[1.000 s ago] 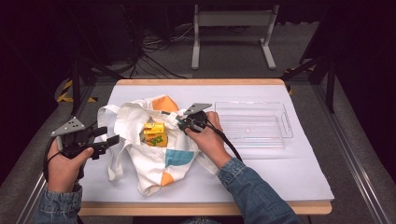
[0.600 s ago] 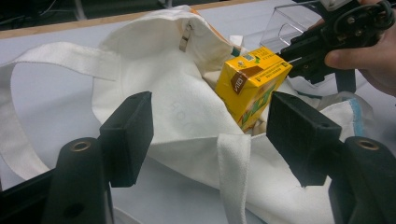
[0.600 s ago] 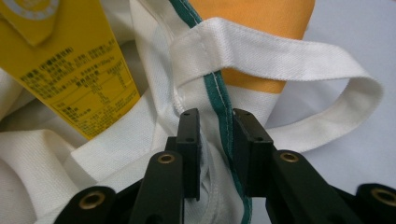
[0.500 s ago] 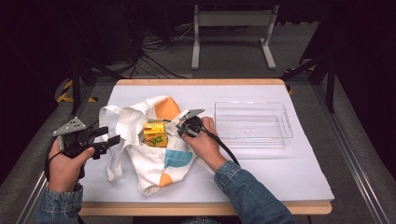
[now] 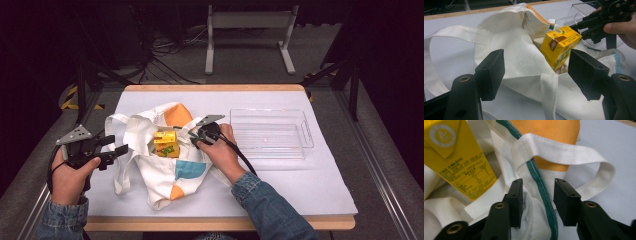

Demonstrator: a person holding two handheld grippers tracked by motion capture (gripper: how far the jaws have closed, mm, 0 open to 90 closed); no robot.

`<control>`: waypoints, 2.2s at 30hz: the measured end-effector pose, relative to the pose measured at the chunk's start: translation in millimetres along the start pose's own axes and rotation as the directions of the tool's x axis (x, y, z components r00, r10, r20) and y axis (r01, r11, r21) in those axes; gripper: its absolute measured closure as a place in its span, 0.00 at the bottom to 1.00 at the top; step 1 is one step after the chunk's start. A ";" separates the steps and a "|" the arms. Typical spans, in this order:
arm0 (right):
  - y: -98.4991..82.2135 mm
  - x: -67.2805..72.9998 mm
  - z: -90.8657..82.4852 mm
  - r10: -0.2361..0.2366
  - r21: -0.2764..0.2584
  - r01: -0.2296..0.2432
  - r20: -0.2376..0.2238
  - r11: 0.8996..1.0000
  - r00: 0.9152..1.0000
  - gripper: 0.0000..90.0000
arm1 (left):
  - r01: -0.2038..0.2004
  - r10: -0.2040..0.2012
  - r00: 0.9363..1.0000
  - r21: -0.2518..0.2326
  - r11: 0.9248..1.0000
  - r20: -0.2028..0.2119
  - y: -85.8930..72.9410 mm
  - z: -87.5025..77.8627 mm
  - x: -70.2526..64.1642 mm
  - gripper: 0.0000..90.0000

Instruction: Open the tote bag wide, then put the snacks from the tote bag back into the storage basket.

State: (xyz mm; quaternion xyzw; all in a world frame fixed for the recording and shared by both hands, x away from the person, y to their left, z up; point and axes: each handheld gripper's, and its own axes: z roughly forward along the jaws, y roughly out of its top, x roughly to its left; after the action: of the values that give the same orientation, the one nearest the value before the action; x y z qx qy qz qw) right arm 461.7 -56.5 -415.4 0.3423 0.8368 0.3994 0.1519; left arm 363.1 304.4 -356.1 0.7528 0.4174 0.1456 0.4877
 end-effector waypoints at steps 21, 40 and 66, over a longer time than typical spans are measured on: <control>18.7 -8.9 -61.9 -0.012 -0.150 0.001 -0.075 0.989 0.997 0.42 | -0.004 0.004 1.000 -0.010 1.000 0.031 10.1 9.0 2.0 0.34; 37.9 1.8 -83.2 -0.166 -0.242 0.093 -0.301 0.966 0.939 0.36 | -0.006 0.007 1.000 -0.012 1.000 0.029 10.9 7.7 2.2 0.34; 49.6 19.3 -15.9 -0.224 -0.222 0.146 -0.382 0.964 0.896 0.24 | -0.007 0.007 1.000 -0.016 1.000 0.025 10.5 6.6 2.1 0.31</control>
State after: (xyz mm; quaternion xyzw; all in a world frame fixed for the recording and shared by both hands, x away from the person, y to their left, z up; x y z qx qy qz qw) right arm 461.8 -29.9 -366.6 0.1549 0.8375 0.5222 0.0447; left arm 373.6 300.1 -350.8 0.7522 0.4074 0.1413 0.4982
